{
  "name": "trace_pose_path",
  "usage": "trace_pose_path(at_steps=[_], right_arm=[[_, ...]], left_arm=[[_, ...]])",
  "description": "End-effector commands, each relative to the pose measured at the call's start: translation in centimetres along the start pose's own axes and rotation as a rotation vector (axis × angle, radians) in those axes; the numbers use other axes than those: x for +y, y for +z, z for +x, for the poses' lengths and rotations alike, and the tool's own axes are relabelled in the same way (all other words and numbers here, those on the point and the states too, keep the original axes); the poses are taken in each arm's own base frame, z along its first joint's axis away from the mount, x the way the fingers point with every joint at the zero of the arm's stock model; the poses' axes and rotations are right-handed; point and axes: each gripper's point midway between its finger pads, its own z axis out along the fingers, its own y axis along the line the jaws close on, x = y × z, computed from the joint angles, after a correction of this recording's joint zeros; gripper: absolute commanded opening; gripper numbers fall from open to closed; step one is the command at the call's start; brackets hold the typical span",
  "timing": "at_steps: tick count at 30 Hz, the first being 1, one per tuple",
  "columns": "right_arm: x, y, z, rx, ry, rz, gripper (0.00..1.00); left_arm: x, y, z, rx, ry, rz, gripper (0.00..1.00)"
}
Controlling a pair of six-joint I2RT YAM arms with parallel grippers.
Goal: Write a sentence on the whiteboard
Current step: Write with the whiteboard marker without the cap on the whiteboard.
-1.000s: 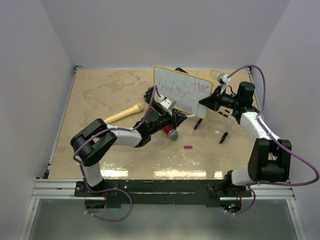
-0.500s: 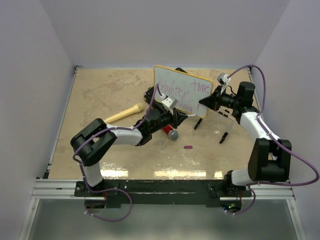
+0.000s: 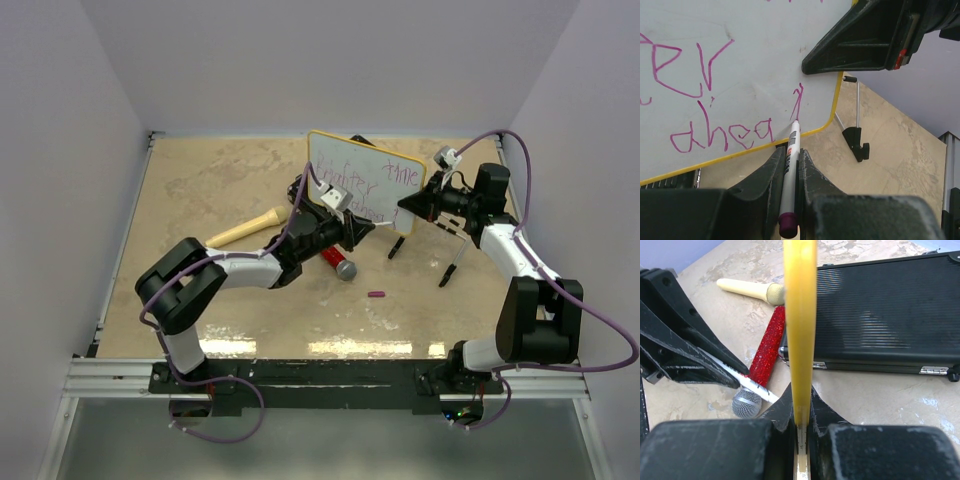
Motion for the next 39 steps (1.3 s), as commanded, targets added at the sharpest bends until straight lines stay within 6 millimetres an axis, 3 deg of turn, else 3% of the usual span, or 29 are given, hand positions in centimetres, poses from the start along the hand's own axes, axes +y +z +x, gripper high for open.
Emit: trace_pose_path(at_steps=[1, 7, 17, 27, 39], right_arm=[[1.3, 0.1, -0.3, -0.003, 0.006, -0.053, 0.00], [1.3, 0.1, -0.4, -0.004, 0.004, -0.053, 0.00], [1.2, 0.1, -0.3, -0.002, 0.009, -0.054, 0.00], [1.3, 0.1, -0.3, -0.002, 0.007, -0.055, 0.00], [1.4, 0.1, -0.4, -0.004, 0.005, -0.053, 0.00]], left_arm=[[-0.1, 0.0, -5.5, -0.136, 0.058, -0.007, 0.00], [0.5, 0.0, -5.2, -0.127, 0.057, -0.019, 0.00], [2.0, -0.1, -2.7, -0.072, 0.056, -0.058, 0.00], [2.5, -0.6, -0.7, -0.028, 0.046, -0.065, 0.00], [2.1, -0.6, 0.3, -0.009, 0.030, -0.039, 0.00]])
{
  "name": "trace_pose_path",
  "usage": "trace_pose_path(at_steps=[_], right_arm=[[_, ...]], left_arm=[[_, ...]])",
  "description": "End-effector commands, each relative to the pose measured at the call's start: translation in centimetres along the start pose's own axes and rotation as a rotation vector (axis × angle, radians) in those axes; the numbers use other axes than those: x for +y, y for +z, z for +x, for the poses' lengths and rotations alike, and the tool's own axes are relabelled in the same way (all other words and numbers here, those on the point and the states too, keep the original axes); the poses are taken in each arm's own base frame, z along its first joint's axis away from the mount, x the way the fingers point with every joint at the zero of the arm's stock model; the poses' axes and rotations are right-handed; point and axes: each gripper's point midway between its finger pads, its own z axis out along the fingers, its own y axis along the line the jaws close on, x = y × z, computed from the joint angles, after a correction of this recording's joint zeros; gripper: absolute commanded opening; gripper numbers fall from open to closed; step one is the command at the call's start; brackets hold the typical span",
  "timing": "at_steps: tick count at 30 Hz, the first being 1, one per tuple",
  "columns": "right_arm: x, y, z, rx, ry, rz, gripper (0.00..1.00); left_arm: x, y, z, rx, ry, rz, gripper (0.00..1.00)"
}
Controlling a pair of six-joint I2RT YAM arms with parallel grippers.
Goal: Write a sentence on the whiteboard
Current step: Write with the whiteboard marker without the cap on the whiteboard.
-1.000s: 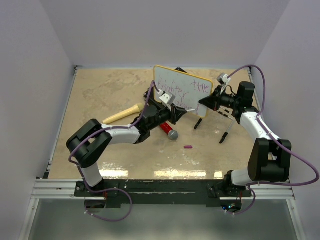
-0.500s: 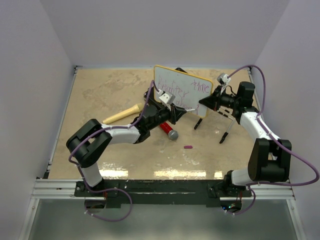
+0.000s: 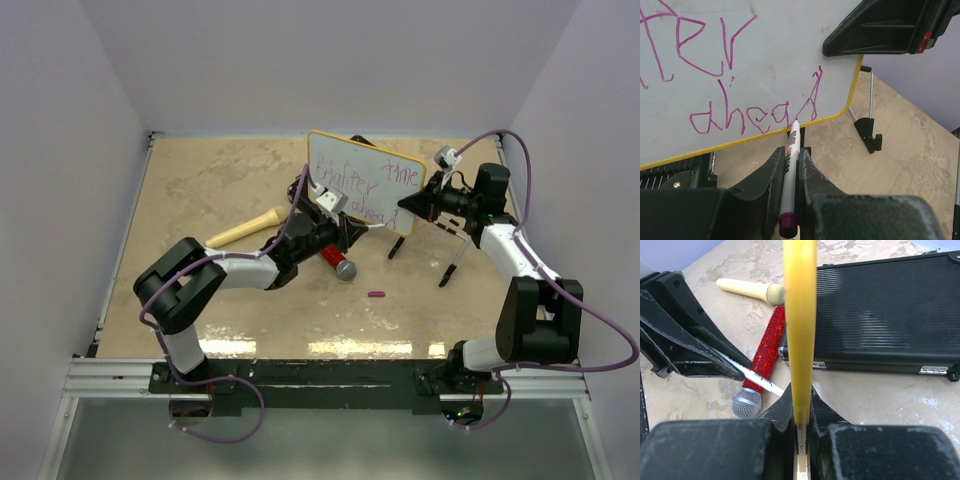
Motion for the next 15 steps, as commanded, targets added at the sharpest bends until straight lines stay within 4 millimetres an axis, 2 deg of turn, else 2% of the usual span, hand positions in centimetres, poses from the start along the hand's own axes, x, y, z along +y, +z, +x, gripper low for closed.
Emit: trace_pose_path(at_steps=[1, 9, 15], right_arm=[[1.4, 0.1, -0.4, -0.005, 0.003, -0.053, 0.00], [1.4, 0.1, -0.5, -0.006, 0.000, -0.053, 0.00], [1.3, 0.1, -0.4, -0.005, 0.002, -0.053, 0.00]], left_arm=[[0.4, 0.5, -0.4, -0.025, 0.018, 0.006, 0.00], [-0.9, 1.4, -0.6, -0.023, 0.017, 0.049, 0.00], [-1.5, 2.1, -2.4, -0.059, 0.018, 0.068, 0.00]])
